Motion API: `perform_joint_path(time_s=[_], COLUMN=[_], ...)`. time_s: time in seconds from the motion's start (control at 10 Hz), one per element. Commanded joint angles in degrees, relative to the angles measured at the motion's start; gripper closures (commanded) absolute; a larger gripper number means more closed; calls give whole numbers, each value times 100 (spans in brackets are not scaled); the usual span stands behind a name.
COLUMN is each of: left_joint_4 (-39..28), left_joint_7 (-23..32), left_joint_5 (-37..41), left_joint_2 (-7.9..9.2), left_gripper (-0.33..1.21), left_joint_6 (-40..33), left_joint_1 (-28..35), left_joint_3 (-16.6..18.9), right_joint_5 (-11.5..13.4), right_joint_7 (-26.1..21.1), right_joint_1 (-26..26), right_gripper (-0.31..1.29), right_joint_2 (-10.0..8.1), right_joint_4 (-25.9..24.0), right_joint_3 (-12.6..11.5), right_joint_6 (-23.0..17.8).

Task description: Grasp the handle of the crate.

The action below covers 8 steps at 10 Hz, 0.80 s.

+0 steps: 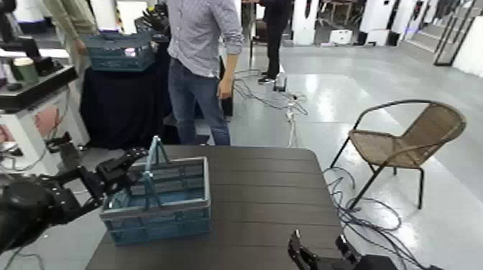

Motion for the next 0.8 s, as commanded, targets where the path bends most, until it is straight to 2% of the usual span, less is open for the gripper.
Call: perform_joint_path(time_s=[0.1,0.2,0.3,0.4,0.5,0.7,0.8], left_joint_4=[113,148,175,201,210,271,289], left_joint_7=[-41,-50,-50,-67,-67,-67,-67], left_joint_5=[161,197,232,285,293,293,293], left_joint_2=[-27,-44,-53,-53,-44,-53,-44], left_gripper=[13,16,25,52,71,88,88], left_joint_6=[78,78,60,34,25,-54,-63], left_joint_1=[-124,-159,-186,-203,-212,-221,-221], left_joint_3=[-254,-298,-350,-403,-403,-412,-403], right_joint_5=[-21,-38,-38,-38,-56,-65,-74], right_joint_7=[9,9,9,17,17,26,26], right_joint_1=[-33,-51,-60,-69,-86,-104,-104], right_gripper=[15,15,15,16,15,15,15], right_joint_2=[-9,-26,-35,-44,-44,-62,-62], right_joint_4=[35,53,62,70,79,88,88], right_joint_3=[34,43,52,61,61,78,78], right_joint_6=[-53,-62,-71,-79,-88,-88,-97])
